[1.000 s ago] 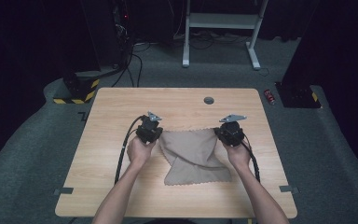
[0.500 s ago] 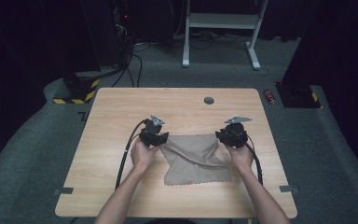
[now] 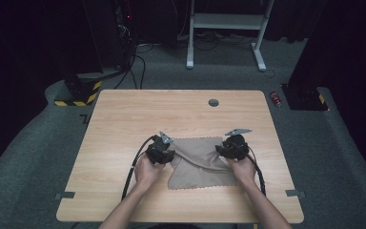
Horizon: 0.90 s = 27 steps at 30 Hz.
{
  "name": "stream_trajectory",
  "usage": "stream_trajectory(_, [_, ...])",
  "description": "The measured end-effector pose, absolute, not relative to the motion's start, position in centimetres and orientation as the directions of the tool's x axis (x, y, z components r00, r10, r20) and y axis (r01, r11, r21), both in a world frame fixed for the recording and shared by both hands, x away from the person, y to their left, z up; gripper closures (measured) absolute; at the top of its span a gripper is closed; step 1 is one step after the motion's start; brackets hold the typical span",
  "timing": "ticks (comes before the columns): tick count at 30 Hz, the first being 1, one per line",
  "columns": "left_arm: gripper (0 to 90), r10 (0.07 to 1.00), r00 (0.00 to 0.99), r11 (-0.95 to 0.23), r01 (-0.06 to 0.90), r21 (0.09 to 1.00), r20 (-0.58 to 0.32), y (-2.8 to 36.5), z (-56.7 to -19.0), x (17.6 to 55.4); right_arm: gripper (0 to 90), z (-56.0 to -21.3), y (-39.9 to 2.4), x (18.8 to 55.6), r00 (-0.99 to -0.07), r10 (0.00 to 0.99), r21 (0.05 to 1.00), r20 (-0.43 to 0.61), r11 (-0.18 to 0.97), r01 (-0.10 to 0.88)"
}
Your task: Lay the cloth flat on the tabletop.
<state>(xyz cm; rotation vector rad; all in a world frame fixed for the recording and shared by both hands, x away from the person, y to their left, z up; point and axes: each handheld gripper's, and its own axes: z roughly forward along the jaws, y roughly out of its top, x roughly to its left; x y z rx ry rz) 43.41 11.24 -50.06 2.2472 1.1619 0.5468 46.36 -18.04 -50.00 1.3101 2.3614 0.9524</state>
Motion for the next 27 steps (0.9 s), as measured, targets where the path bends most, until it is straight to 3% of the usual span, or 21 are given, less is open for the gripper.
stream_trajectory(1, [63.5, 0.831, 0.548, -0.484, 0.623, 0.614, 0.100, 11.2, -50.4, 43.9, 73.0, -50.3, -17.7, 46.6, -0.556, 0.829, 0.647, 0.065, 0.389, 0.655])
stream_trajectory(2, [65.9, 0.831, 0.548, -0.484, 0.623, 0.614, 0.100, 11.2, -50.4, 43.9, 73.0, -50.3, -17.7, 46.6, -0.556, 0.829, 0.647, 0.065, 0.389, 0.655])
stream_trajectory(5, [73.6, 0.825, 0.560, -0.475, 0.617, 0.627, 0.074, 11.5, -50.6, 44.4, 88.5, -50.6, -17.4, 46.7, -0.572, 0.820, 0.641, 0.032, 0.422, 0.641])
stream_trajectory(8, [89.0, 0.811, 0.578, -0.501, 0.612, 0.612, 0.087, 11.3, -50.6, 44.8, 89.6, -50.3, -17.5, 46.8, -0.560, 0.828, 0.666, 0.011, 0.412, 0.622])
stream_trajectory(9, [89.4, 0.807, 0.582, -0.513, 0.612, 0.601, 0.096, 11.2, -50.5, 45.1, 89.6, -50.0, -17.6, 46.8, -0.557, 0.831, 0.675, 0.002, 0.410, 0.614])
stream_trajectory(17, [88.9, 0.817, 0.568, -0.509, 0.624, 0.593, 0.103, 11.1, -49.9, 47.2, 89.3, -48.3, -17.7, 48.0, -0.519, 0.855, 0.695, -0.022, 0.386, 0.607])
stream_trajectory(19, [80.2, 0.823, 0.560, -0.495, 0.628, 0.601, 0.092, 11.4, -49.7, 47.1, 87.1, -48.5, -17.9, 48.2, -0.515, 0.857, 0.684, -0.014, 0.384, 0.621])
stream_trajectory(22, [69.4, 0.827, 0.557, -0.472, 0.618, 0.629, 0.073, 12.1, -49.2, 46.0, 76.7, -48.6, -18.5, 47.9, -0.507, 0.862, 0.694, 0.003, 0.363, 0.622])
stream_trajectory(27, [61.9, 0.809, 0.585, -0.472, 0.595, 0.651, 0.052, 12.6, -48.4, 42.9, 71.0, -48.0, -19.4, 46.1, -0.533, 0.846, 0.716, 0.019, 0.361, 0.597])
